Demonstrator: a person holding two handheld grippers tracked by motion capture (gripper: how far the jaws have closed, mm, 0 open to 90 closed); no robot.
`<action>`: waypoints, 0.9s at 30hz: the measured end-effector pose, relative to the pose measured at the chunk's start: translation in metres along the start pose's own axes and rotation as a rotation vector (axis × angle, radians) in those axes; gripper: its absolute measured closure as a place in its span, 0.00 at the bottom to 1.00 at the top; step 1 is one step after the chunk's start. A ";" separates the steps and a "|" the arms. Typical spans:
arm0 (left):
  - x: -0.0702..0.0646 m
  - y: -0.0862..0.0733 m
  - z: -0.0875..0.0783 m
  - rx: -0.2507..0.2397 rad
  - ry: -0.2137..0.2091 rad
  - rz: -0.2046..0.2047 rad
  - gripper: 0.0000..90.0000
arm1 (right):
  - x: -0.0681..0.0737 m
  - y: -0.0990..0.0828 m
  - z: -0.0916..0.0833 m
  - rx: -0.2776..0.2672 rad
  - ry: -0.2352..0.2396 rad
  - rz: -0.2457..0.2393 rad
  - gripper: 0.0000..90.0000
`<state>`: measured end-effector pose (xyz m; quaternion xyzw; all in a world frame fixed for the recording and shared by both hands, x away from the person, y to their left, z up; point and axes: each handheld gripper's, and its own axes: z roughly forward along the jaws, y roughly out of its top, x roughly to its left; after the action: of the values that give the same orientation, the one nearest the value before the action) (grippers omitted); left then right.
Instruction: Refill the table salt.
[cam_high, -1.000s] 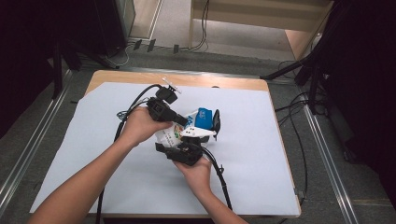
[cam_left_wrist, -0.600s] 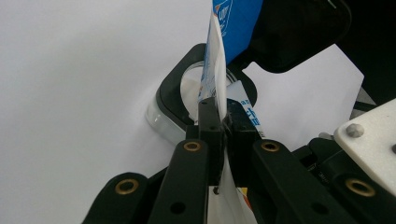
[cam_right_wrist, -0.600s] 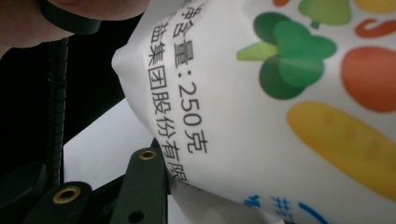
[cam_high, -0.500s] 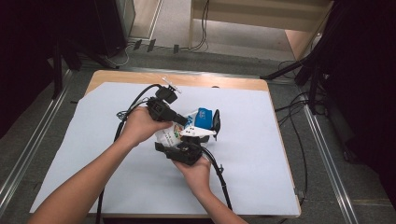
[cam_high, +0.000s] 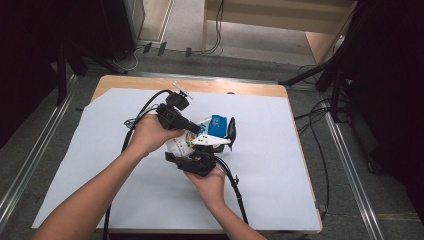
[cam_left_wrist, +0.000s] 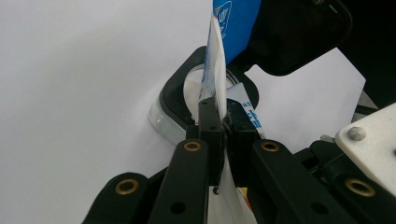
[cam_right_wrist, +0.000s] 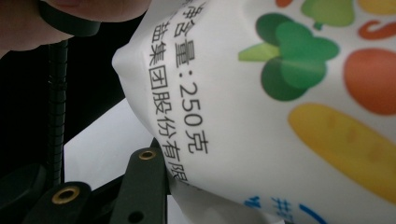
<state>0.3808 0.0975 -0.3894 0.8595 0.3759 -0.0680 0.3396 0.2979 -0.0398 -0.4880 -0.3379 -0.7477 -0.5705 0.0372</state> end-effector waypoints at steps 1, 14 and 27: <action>0.000 0.000 0.000 0.001 0.001 0.002 0.98 | 0.000 0.000 0.000 0.001 0.001 0.000 0.72; 0.000 -0.001 0.001 -0.008 -0.005 0.000 0.98 | -0.001 0.000 0.000 0.002 0.005 0.000 0.72; 0.000 0.000 0.002 -0.009 -0.003 -0.005 0.98 | -0.002 0.000 0.000 0.002 0.006 0.001 0.72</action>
<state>0.3809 0.0962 -0.3910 0.8571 0.3776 -0.0684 0.3437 0.2994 -0.0404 -0.4884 -0.3364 -0.7480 -0.5707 0.0402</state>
